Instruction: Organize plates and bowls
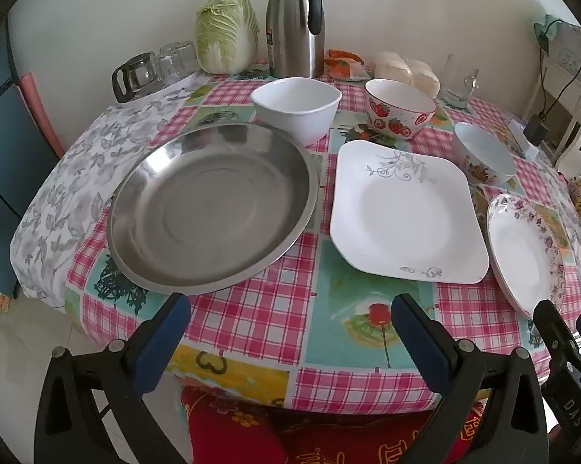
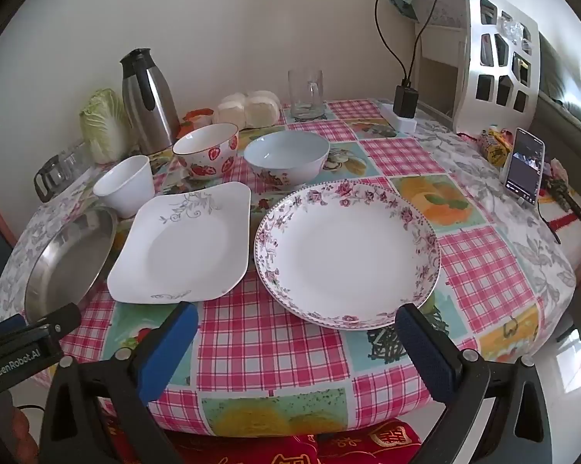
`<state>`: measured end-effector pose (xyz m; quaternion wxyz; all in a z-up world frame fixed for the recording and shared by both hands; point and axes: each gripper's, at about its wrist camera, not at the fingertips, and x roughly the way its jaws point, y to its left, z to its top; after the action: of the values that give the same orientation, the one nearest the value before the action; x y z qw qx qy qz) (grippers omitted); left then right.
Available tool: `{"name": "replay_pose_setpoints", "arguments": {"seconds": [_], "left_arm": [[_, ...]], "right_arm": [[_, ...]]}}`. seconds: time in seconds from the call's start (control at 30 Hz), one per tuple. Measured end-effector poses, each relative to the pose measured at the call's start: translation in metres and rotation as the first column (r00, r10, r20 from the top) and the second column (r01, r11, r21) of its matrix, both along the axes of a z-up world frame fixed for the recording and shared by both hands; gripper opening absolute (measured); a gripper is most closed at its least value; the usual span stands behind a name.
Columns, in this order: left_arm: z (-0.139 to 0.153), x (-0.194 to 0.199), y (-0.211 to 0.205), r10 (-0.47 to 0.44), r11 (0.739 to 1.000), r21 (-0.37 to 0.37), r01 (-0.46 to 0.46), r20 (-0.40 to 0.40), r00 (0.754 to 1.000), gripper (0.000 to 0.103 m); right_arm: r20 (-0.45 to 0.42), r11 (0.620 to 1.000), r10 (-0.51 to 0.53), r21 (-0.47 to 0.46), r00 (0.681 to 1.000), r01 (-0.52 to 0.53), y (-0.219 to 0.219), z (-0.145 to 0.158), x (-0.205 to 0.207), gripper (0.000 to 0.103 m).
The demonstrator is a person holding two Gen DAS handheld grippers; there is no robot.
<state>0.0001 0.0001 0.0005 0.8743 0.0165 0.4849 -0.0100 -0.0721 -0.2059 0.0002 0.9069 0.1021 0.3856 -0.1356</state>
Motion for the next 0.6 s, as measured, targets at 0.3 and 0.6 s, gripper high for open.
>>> {"name": "replay_pose_setpoints", "arguments": {"seconds": [0.3,0.6], "left_arm": [[0.009,-0.001,-0.004,-0.014,1.0,0.017,0.013,0.035,0.999,0.103],[0.018,-0.012,-0.005,-0.022,1.0,0.014,0.02,0.106,0.994,0.103]], "right_arm": [[0.003,1.0,0.0,-0.002,1.0,0.0,0.001,0.008,-0.004,0.103],[0.015,1.0,-0.002,-0.009,1.0,0.002,0.003,0.013,-0.007,0.103]]}}
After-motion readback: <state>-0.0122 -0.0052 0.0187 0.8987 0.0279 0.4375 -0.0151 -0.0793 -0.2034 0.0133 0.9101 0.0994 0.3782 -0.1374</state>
